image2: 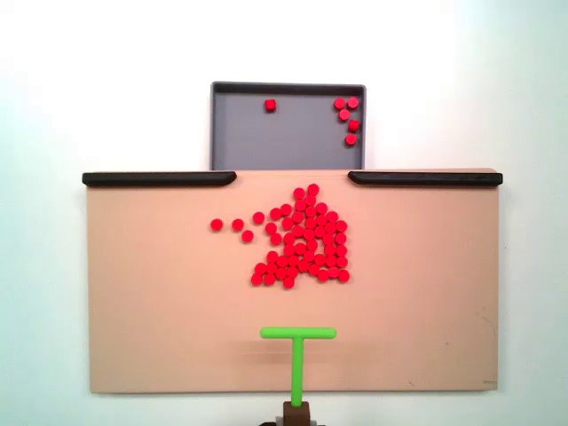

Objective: Push granules from right to the grey container

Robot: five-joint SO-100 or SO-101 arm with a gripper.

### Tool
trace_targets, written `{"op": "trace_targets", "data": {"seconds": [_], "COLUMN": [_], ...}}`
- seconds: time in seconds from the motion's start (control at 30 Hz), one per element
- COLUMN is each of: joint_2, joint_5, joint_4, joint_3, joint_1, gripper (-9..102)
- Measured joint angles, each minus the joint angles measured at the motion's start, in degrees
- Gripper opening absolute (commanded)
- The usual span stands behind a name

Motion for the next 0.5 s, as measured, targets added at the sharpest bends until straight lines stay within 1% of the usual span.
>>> {"op": "trace_targets", "data": {"seconds": [0.07,0.2,0.5], "joint_2": [0.0,-0.09,-0.18], "joint_5": [0.44,1.41,1.58], "joint_4": [0.0,0.0,0.09], "joint_3": [0.0,0.0,0.0], "joint_1": [-0.7,-6.24,-6.24], "gripper": [0,0,0]}}
